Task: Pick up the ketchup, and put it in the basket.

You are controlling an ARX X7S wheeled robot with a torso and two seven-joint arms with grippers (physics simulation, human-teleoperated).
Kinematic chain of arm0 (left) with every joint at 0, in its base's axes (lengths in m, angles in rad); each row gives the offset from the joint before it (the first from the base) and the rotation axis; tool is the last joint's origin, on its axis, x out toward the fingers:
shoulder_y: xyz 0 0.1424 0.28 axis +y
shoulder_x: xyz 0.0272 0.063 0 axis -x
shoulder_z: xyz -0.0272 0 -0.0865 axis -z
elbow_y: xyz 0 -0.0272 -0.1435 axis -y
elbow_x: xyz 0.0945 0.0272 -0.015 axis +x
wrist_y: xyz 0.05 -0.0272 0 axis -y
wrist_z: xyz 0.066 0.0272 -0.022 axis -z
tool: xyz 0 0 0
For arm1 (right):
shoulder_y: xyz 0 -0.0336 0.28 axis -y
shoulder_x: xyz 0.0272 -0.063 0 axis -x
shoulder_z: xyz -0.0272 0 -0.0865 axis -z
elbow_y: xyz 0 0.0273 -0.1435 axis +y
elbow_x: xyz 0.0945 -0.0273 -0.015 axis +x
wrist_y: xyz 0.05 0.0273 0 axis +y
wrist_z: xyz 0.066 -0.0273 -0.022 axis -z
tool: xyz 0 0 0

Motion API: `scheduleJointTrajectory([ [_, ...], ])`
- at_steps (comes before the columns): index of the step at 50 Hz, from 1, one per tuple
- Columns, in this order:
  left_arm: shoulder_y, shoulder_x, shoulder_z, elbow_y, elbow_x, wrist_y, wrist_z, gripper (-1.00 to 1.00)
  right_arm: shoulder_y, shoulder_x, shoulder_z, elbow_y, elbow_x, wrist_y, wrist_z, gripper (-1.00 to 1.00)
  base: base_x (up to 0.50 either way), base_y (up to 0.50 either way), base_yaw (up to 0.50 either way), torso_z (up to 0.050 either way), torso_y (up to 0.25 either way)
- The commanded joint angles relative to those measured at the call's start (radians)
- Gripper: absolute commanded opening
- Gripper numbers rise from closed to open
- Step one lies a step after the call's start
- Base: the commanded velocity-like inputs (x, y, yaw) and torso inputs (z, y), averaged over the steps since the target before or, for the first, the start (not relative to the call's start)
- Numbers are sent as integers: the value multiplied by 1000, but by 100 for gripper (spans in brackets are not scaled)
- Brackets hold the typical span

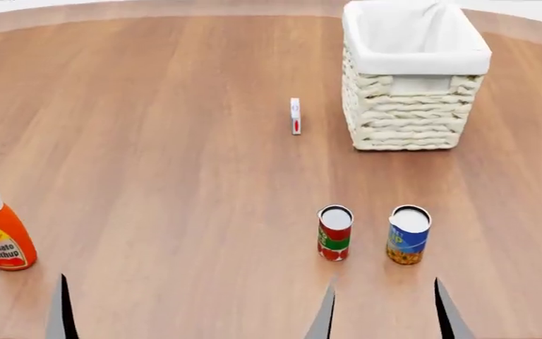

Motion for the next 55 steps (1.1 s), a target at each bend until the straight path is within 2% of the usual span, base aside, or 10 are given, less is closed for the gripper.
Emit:
scheduleJointTrajectory([
  [1, 6, -12, 11, 23, -4, 7, -12, 100, -4, 11, -5, -8, 1, -22, 21, 100, 500, -137, 0, 0, 0],
  [55, 2, -51, 69, -51, 17, 55, -51, 100, 11, 57, -58, 53, 19, -41, 52, 100, 482, -49, 0, 0, 0],
])
